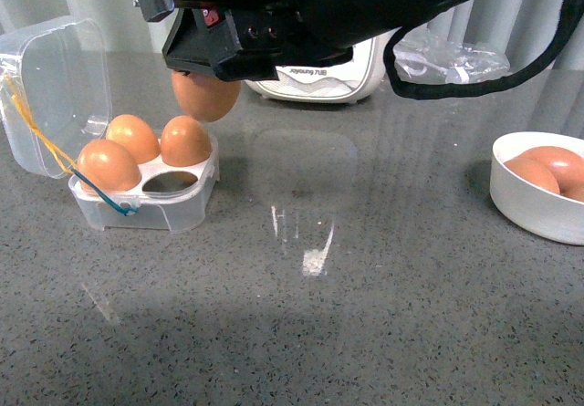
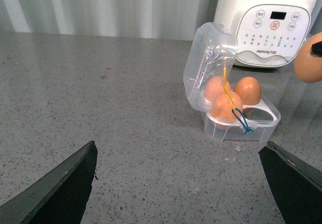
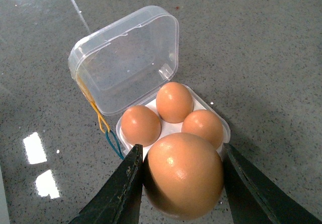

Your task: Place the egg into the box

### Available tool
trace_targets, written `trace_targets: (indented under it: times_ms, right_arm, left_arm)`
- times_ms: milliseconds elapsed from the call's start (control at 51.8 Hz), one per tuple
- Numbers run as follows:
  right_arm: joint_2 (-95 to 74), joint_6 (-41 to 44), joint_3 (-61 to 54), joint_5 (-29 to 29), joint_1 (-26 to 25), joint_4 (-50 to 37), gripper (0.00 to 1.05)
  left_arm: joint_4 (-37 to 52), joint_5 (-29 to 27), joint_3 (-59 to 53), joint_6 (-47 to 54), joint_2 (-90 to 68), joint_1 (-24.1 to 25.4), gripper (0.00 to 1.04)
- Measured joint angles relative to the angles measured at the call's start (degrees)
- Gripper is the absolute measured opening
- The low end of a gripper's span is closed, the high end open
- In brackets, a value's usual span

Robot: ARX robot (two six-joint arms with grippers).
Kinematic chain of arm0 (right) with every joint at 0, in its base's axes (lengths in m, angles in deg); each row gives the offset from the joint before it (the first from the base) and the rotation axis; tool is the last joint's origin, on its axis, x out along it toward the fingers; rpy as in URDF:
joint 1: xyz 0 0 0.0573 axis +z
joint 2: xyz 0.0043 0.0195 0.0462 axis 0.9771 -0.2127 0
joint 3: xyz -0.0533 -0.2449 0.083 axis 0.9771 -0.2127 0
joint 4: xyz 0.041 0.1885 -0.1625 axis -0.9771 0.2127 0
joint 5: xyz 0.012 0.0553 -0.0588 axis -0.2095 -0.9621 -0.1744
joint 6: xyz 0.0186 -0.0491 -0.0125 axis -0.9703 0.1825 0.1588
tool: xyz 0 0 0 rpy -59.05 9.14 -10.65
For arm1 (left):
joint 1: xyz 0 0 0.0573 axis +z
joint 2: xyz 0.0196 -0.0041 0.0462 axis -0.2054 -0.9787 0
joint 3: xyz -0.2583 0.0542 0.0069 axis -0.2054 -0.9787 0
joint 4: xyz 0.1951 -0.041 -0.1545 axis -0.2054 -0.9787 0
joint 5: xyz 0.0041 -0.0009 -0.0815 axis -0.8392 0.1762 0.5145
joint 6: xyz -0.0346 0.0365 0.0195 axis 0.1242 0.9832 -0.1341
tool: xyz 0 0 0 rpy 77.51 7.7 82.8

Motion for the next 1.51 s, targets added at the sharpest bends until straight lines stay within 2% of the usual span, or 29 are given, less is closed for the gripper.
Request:
trace_targets:
  times_ms: [830,1312,1505]
  right_arm:
    - [-9.2,1.0,5.6,1.7,2.5,0.5,0.39]
    - [-11.0,-1.9,7.7,2.8,3.0,0.3,0.39]
    - [-11.0,-3.3,8.0,2.8,3.0,0.5,0.65]
  left_arm:
    - [0.0,0.0,0.0,0.0,0.0,0.0,0.98]
    - [0.0,0.0,0.0,0.0,0.0,0.0,0.98]
    - [0.0,0.0,0.0,0.0,0.0,0.0,0.98]
